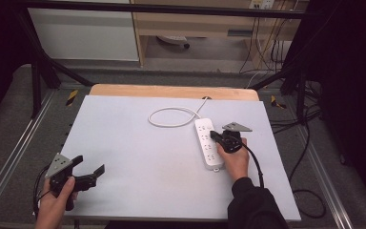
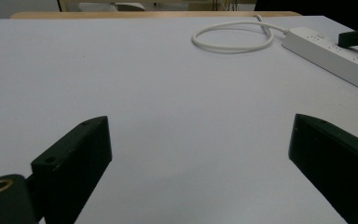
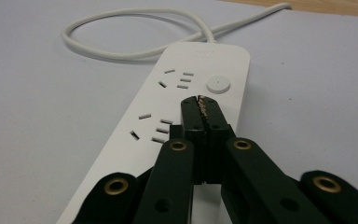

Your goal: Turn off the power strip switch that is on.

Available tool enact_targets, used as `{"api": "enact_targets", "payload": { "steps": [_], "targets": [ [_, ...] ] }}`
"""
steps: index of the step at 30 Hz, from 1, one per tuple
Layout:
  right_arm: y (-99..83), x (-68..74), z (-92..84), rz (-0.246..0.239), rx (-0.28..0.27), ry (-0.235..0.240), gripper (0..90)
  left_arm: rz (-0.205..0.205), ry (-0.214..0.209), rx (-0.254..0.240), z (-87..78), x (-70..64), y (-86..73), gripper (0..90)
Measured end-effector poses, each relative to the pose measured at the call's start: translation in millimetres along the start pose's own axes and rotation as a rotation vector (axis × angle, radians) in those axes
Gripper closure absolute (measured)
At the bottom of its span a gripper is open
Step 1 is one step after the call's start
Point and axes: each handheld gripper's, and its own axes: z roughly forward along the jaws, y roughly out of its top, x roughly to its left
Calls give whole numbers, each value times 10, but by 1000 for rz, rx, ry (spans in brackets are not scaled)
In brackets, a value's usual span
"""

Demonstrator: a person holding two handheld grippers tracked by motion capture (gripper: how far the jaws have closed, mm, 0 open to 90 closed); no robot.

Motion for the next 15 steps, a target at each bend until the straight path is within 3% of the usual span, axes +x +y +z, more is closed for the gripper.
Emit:
{"api": "enact_targets", "payload": {
  "steps": [15],
  "targets": [
    [6,-4,0,2,1,2,900,-2,-2,2,6,0,-2,56]
  ]
}}
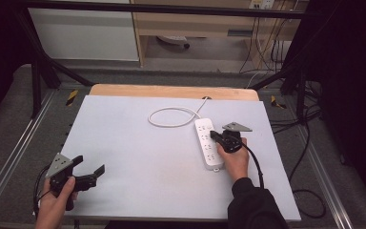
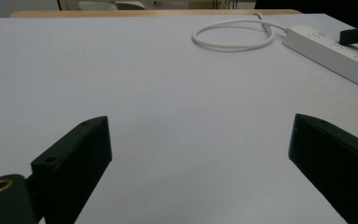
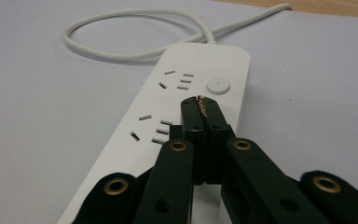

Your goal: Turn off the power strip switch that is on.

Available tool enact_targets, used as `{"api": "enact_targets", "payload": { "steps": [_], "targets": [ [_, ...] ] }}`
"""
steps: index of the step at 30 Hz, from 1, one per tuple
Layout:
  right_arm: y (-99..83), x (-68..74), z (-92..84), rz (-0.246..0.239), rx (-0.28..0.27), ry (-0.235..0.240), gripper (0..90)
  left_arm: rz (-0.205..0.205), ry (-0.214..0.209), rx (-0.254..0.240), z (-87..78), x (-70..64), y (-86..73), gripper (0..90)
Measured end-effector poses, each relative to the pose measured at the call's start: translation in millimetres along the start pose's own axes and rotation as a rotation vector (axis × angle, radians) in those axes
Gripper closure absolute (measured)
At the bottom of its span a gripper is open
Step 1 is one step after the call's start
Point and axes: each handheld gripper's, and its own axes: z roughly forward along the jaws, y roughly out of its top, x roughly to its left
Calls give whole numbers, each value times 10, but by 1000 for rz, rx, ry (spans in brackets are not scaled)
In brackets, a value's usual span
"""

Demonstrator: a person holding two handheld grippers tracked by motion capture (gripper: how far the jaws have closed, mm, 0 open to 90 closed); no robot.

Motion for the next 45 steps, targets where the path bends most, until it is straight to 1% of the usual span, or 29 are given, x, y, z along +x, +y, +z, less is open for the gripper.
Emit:
{"api": "enact_targets", "payload": {
  "steps": [15,16,18,20,32,41,45],
  "targets": [
    [4,10,2,-1,-1,-4,900,1,2,-2,-1,9,0,56],
    [23,10,-4,0,-8,-1,900,2,2,-1,-1,11,0,56],
    [23,17,-1,-6,-7,-3,900,2,1,-1,1,10,0,56],
    [24,15,0,0,-7,-1,900,1,2,-1,1,8,0,57],
    [30,34,-4,-17,-8,-13,900,-1,-1,-5,-2,12,2,56],
    [32,37,-6,-15,-8,-14,900,-1,-1,-5,-3,12,2,56],
    [35,44,-8,-24,-7,-20,900,-2,-1,-6,-3,13,3,56]
  ]
}}
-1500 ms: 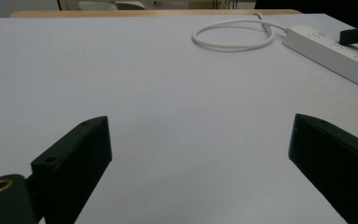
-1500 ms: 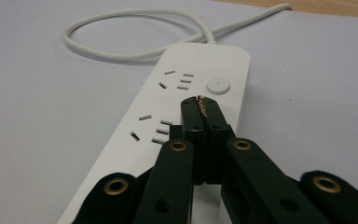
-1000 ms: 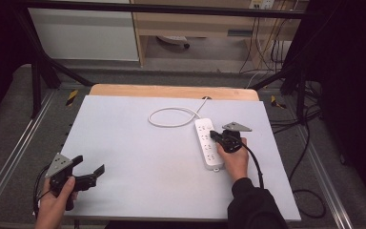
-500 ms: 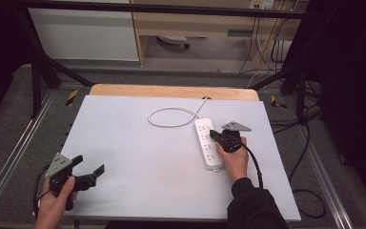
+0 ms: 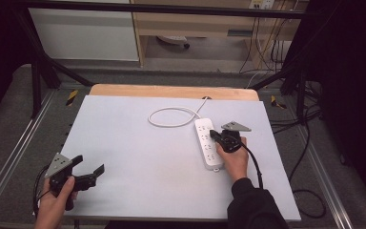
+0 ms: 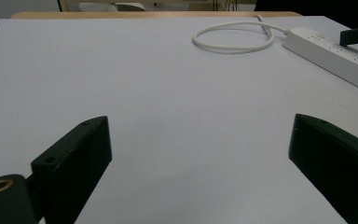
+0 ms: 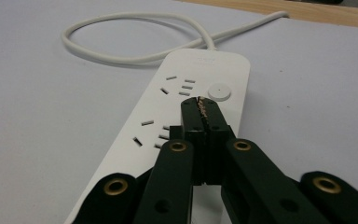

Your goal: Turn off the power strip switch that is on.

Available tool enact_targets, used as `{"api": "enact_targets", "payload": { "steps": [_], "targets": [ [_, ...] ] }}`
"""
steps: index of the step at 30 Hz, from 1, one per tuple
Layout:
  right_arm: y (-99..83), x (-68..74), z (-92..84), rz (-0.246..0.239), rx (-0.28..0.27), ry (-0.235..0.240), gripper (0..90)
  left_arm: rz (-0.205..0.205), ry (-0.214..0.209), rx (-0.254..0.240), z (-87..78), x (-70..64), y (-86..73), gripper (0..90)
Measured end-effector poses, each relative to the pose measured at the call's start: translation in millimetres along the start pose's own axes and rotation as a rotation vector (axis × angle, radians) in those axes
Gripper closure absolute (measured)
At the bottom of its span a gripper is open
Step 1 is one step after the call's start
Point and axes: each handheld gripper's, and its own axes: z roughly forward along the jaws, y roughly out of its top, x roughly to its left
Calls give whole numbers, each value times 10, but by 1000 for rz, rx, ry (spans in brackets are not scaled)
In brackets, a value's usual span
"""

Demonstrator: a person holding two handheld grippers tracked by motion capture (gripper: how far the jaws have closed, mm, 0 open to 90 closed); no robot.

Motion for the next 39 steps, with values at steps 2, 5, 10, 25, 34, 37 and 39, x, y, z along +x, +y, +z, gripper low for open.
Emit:
{"api": "enact_targets", "payload": {
  "steps": [2,5,10,25,34,37,39],
  "targets": [
    [4,5,-5,-1,2,-7,900,0,1,-2,-2,3,0,56],
    [9,-5,-16,0,4,-12,900,-3,2,-3,-6,7,0,56],
    [26,-23,-47,2,-6,-17,900,-3,2,-3,-4,7,-1,57],
    [126,-11,-163,14,-42,-13,827,-1,2,0,-3,6,-3,56],
    [143,-33,-202,20,-48,-19,777,0,1,0,-5,9,-4,56],
    [159,-35,-223,22,-60,-18,724,0,-1,-4,-8,9,-3,56],
    [177,-34,-245,26,-60,-23,667,2,0,-3,-10,10,-3,56]
  ]
}}
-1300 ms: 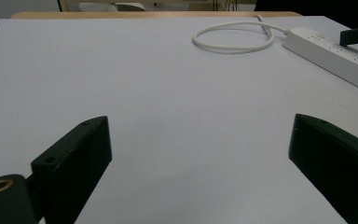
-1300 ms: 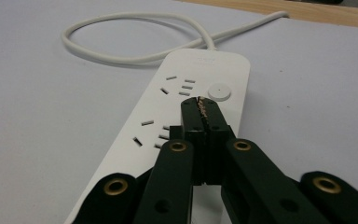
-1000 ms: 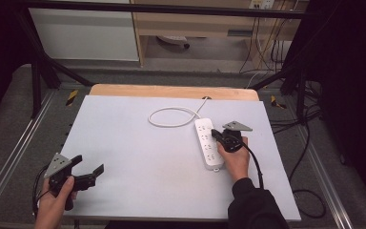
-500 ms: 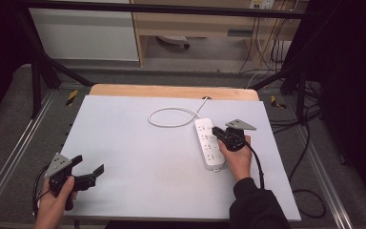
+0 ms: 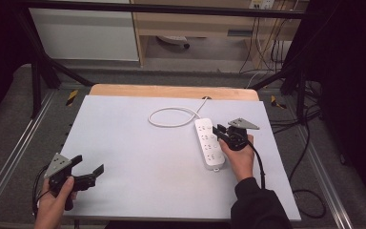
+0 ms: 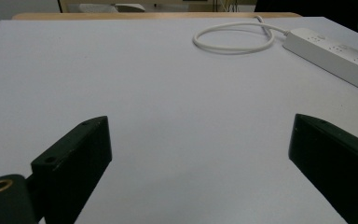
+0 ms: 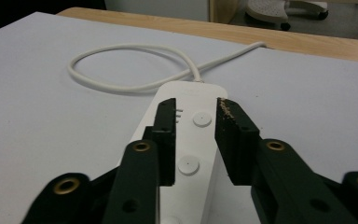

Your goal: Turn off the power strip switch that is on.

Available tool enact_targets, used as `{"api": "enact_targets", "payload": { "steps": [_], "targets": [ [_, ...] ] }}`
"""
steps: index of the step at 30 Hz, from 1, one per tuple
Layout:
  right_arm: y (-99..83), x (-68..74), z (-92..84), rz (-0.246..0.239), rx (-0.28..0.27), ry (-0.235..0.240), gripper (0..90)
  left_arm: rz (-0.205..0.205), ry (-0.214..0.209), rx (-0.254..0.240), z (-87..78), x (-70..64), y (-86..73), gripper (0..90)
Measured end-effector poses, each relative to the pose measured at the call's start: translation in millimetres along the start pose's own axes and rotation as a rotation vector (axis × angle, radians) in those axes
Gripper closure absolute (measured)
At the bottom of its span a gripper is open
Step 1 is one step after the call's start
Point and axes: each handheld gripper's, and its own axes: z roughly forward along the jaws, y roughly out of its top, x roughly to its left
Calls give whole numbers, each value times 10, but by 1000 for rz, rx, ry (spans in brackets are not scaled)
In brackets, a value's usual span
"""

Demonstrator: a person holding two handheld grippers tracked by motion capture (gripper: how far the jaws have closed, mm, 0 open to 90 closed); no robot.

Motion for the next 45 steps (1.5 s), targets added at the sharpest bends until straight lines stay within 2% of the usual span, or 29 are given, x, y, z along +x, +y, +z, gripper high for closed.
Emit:
{"api": "enact_targets", "payload": {
  "steps": [2,3,4,6,14,16,17,18,20,23,25,27,32,45],
  "targets": [
    [22,4,-23,-2,-6,-8,587,3,3,-1,-3,2,1,56],
    [22,4,-23,-2,-6,-8,587,3,3,-1,-3,2,1,56],
    [45,1,-45,7,-3,-13,498,1,2,-4,-3,2,2,56],
    [63,-2,-64,28,-3,-14,425,2,1,-3,-4,4,2,56],
    [118,-14,-142,34,-4,-19,202,2,-2,-4,-13,8,3,56],
    [129,-8,-158,29,-10,-36,138,3,-3,-6,-13,7,4,56],
    [129,-8,-158,29,-10,-36,138,6,-3,-6,-14,8,5,56],
    [145,6,-180,26,2,-60,100,8,-2,-7,-16,5,8,56],
    [161,14,-199,26,18,-75,71,11,-3,-8,-20,6,10,56],
    [173,23,-225,25,36,-90,58,9,-5,-9,-20,5,10,56],
    [176,44,-261,15,55,-120,51,12,-7,-8,-20,5,10,56],
    [172,56,-292,-1,57,-127,43,12,-8,-7,-19,5,10,56],
    [158,59,-405,-2,39,-132,31,9,-8,-10,-21,2,11,56],
    [8,-106,-779,36,34,-143,47,14,-7,-11,-23,4,15,56]
  ]
}}
